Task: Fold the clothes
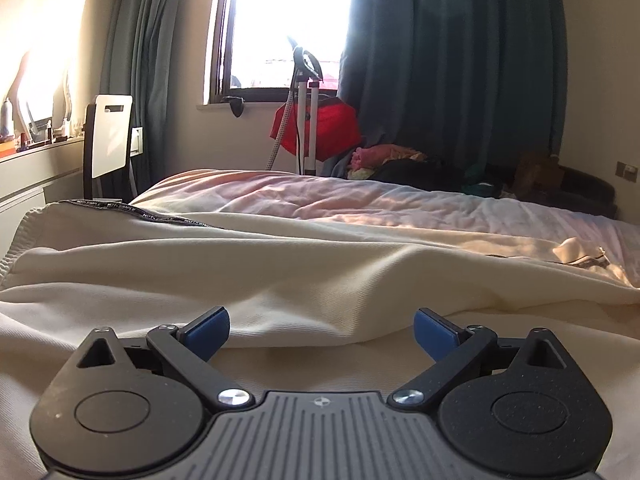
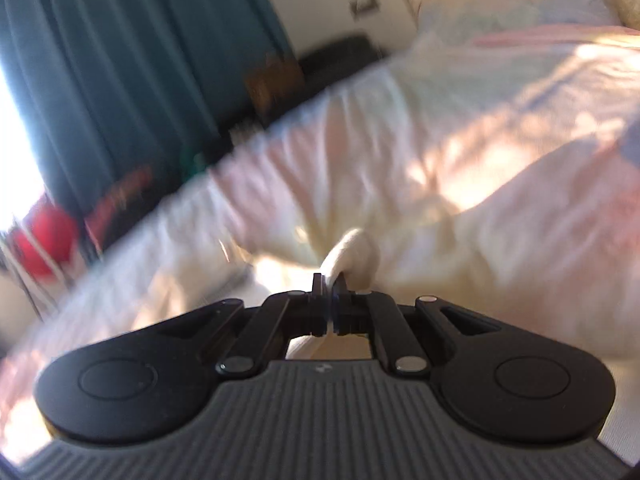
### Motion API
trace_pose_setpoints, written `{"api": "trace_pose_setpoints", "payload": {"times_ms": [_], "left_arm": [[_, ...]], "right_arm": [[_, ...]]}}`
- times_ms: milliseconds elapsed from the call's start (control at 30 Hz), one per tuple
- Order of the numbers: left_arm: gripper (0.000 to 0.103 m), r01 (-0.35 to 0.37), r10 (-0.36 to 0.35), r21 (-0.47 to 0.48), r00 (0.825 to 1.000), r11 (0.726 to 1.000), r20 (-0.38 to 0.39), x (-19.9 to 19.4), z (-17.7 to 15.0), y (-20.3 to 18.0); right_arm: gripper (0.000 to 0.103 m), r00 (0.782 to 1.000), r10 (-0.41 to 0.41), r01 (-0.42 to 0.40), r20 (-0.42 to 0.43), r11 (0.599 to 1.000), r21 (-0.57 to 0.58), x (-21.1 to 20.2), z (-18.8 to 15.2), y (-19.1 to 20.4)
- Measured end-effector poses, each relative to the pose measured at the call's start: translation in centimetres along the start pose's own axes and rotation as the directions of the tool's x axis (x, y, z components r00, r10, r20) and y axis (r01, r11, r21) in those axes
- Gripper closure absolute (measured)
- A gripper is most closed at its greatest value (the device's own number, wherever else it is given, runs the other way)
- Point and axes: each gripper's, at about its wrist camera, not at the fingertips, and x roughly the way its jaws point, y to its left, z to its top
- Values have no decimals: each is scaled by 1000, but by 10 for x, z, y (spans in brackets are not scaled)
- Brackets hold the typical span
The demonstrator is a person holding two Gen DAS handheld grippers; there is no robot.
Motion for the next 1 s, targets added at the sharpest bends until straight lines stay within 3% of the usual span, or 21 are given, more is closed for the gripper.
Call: {"api": "trace_pose_setpoints", "payload": {"times_ms": [100,167,200,233,300,433,567,667,767,1000], "left_arm": [[3,5,-6,16,1000,1000,14,-7,3,-4],[3,9,-10,26,1000,1000,23,-12,4,-7],[3,10,-11,31,1000,999,27,-14,5,-8],[3,11,-12,36,999,999,33,-17,5,-9],[3,7,-9,50,999,999,41,-22,5,-13],[3,9,-12,69,998,998,54,-35,6,-18],[3,-1,-2,78,999,997,43,-49,4,-20],[3,-41,41,29,999,999,1,-57,6,-5],[3,-83,82,-19,996,996,-44,-65,7,9],[3,-193,173,-138,974,971,-148,-86,11,46]], "right_arm": [[94,1000,18,-18,-10,998,-62,-21,-4,7],[84,999,32,-33,-11,994,-103,-38,-7,12],[67,999,40,-41,-13,992,-123,-46,-8,15],[45,999,47,-49,-14,988,-144,-54,-9,18],[16,998,62,-64,-17,981,-184,-71,-12,23],[16,991,120,-133,-61,945,-300,-122,-21,39],[16,964,234,-262,-130,919,-293,-175,-22,42],[16,941,300,-335,-158,898,-286,-203,-29,41],[16,941,300,-337,-159,880,-333,-219,-35,43],[16,950,261,-303,-169,897,-321,-215,-31,36]]}}
